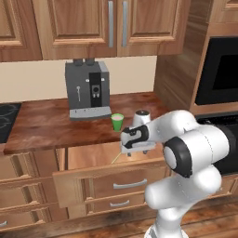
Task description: Pick up the straw from the left drawer and put it inside the smoothie cup.
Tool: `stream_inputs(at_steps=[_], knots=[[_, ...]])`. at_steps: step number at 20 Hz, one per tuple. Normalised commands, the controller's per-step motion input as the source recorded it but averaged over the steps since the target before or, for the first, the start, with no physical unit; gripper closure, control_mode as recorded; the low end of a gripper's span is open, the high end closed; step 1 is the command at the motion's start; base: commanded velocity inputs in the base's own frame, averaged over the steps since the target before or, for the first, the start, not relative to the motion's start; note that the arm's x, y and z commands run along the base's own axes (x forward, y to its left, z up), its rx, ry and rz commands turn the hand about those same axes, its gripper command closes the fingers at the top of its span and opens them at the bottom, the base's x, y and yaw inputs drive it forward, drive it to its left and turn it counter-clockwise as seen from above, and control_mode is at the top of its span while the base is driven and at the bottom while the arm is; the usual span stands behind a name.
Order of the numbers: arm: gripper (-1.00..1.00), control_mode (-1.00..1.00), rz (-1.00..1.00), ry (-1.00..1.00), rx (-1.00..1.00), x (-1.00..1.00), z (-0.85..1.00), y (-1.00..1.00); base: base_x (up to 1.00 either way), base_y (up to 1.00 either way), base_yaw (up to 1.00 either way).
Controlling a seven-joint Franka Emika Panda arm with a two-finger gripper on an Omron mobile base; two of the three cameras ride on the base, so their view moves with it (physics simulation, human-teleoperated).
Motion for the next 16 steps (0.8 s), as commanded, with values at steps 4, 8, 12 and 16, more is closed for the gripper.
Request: stream_inputs(at_steps=[4, 8, 12, 16], knots=[[-1.0, -1.0, 0.0, 0.0, 0.0, 0.31, -0.26, 0.0, 0.0, 0.0, 0.0], [-1.0, -1.0, 0.0, 0.0, 0.0, 0.24, -0.28, 0.0, 0.0, 0.0, 0.0], [-1.0, -1.0, 0.0, 0.0, 0.0, 0.14, -0.35, 0.0, 0.0, 0.0, 0.0], [-1.0, -1.0, 0.0, 0.0, 0.0, 0.14, -0.37, 0.0, 0.0, 0.0, 0.0]])
